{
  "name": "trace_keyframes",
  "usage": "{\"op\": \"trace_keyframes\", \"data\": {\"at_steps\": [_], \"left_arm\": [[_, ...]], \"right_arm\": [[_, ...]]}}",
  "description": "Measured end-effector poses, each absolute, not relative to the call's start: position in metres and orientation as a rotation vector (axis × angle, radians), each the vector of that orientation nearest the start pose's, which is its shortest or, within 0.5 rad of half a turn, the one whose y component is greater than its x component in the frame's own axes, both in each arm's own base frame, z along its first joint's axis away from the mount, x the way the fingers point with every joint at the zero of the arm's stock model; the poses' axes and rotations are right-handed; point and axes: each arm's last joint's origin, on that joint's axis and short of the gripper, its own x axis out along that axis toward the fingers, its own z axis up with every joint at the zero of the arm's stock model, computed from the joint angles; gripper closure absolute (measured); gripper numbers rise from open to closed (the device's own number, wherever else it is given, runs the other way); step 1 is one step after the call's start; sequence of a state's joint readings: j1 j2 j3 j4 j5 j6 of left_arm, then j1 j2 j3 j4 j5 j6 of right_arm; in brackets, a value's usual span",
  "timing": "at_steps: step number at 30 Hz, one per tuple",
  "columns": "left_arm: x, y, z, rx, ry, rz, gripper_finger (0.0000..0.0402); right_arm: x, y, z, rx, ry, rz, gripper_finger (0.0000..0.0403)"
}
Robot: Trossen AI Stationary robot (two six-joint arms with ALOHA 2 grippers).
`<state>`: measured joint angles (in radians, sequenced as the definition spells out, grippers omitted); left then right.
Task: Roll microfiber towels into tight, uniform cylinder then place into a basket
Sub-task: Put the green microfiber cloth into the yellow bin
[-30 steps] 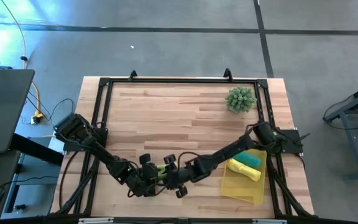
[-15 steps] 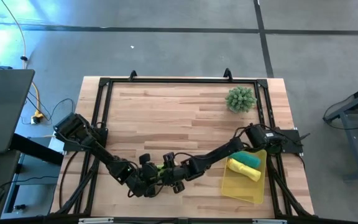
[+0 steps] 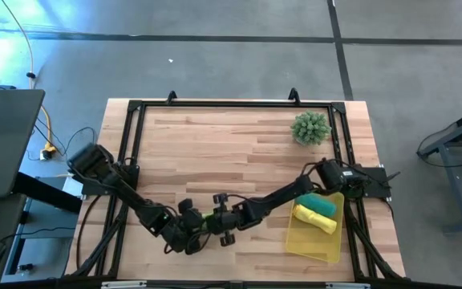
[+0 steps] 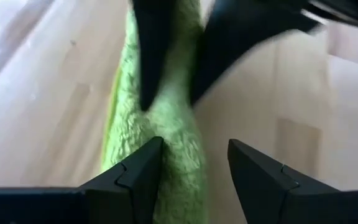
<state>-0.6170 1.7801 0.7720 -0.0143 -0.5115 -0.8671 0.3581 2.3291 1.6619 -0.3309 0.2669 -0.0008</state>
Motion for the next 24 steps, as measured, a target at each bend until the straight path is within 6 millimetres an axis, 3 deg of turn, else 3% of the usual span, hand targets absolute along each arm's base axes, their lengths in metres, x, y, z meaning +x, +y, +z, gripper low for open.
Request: {"op": "trace_keyframes", "data": {"at_steps": [8, 14, 21, 24], "left_arm": [[0.248, -0.166, 0.127, -0.325, 0.887, 0.171, 0.0227], [0.235, -0.170, 0.141, -0.394, 0.940, 0.153, 0.0227], [0.222, -0.182, 0.151, -0.411, 0.911, 0.123, 0.0227], [0.220, -0.185, 0.152, -0.418, 0.897, 0.128, 0.0227]], "right_arm": [[0.458, 0.150, 0.109, -0.191, 0.983, 0.105, 0.0391], [0.451, 0.145, 0.116, -0.198, 1.048, 0.134, 0.0396], [0.424, 0.138, 0.155, -0.253, 1.193, 0.157, 0.0399], [0.406, 0.137, 0.184, -0.263, 1.250, 0.159, 0.0399]]}}
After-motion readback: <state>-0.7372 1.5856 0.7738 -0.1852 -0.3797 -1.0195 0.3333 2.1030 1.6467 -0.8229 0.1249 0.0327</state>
